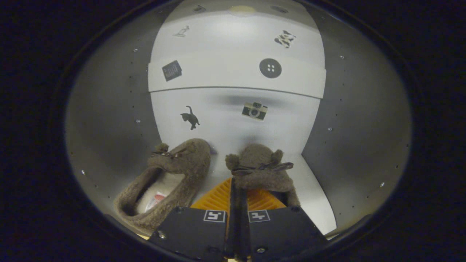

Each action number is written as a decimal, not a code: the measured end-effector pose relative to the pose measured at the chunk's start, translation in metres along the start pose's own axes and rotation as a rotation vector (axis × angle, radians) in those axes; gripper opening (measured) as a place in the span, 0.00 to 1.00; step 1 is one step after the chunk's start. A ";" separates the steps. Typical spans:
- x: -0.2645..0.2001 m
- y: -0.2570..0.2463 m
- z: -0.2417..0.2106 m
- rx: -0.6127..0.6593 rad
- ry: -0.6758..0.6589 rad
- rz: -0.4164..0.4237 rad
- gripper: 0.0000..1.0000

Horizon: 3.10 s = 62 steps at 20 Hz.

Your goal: Open the shoe cabinet door, grab the shoes and put them into the shoe cabinet, then close the shoe cabinet door.

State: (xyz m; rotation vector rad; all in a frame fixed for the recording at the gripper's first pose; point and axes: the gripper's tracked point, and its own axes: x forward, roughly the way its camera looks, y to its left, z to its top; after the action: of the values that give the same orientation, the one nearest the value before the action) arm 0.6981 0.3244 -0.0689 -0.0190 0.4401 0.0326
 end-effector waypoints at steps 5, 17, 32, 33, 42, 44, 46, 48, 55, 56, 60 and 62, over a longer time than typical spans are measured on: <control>-0.015 0.010 0.003 0.024 -0.003 0.034 0.42; -0.195 0.042 -0.027 -0.057 -0.281 0.121 1.00; -0.471 -0.036 -0.169 -0.014 -0.336 0.252 1.00; -0.487 -0.047 -0.175 0.000 -0.335 0.259 1.00; -0.558 -0.197 -0.186 0.067 -0.408 0.087 1.00; -0.555 -0.228 -0.183 0.075 -0.426 0.074 1.00; -0.545 -0.259 -0.176 0.089 -0.429 0.067 1.00; -0.526 -0.282 -0.170 0.102 -0.425 0.088 1.00; -0.471 -0.289 -0.152 0.040 -0.385 0.325 1.00; -0.467 -0.283 -0.148 0.035 -0.384 0.365 1.00; -0.465 -0.265 -0.144 -0.026 -0.395 0.460 1.00; -0.466 -0.257 -0.142 -0.074 -0.406 0.476 0.99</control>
State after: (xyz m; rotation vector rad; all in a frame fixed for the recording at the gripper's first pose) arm 0.2256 0.0515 0.0037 0.0197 0.0285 0.5125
